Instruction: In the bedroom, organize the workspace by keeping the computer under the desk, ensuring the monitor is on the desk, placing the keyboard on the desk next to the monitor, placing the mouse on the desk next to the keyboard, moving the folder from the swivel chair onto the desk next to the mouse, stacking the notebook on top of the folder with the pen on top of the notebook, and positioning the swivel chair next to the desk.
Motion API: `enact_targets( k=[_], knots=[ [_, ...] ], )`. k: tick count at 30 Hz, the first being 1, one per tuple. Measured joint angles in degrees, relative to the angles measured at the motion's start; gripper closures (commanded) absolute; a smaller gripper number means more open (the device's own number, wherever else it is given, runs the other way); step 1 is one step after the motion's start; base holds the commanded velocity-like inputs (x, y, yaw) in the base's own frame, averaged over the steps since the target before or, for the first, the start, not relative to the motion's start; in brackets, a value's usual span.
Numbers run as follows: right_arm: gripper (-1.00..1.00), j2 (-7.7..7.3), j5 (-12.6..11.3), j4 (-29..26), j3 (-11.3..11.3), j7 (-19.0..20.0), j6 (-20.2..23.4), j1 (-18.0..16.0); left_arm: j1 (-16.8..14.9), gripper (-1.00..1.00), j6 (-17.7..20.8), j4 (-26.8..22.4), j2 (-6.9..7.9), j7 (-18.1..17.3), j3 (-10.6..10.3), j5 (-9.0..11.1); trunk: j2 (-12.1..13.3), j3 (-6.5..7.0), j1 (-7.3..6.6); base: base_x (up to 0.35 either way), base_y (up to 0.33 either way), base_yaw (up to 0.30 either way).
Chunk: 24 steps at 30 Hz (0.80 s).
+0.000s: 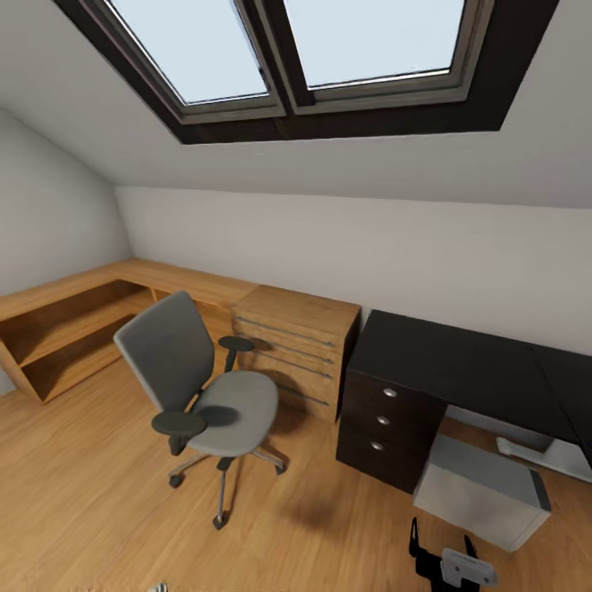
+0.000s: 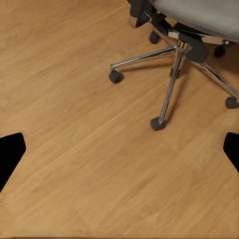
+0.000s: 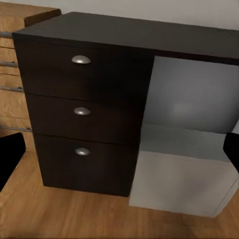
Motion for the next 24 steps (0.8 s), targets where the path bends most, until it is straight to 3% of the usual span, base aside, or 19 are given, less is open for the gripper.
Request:
enact_targets(
  k=[7,19,24],
  knots=[
    [-1.00,1.83,0.0,0.2,0.1,0.1,2.3,0.0,0.0,-1.00,1.6,0.1,-1.88,0.0,0.0,0.1,2.8,1.00,-1.54,0.000,0.000,0.246],
    [-1.00,2.20,0.0,0.2,0.0,0.2,3.0,0.0,0.0,-1.00,3.2,0.1,-2.15,0.0,0.1,0.1,7.6,2.72,-4.18,0.000,0.000,0.247],
    [-1.00,2.38,0.0,0.2,0.1,0.3,5.3,0.0,0.0,-1.00,3.4,0.1,-2.18,0.0,0.1,0.1,9.7,3.43,-5.28,0.000,0.000,0.247]
  ],
)
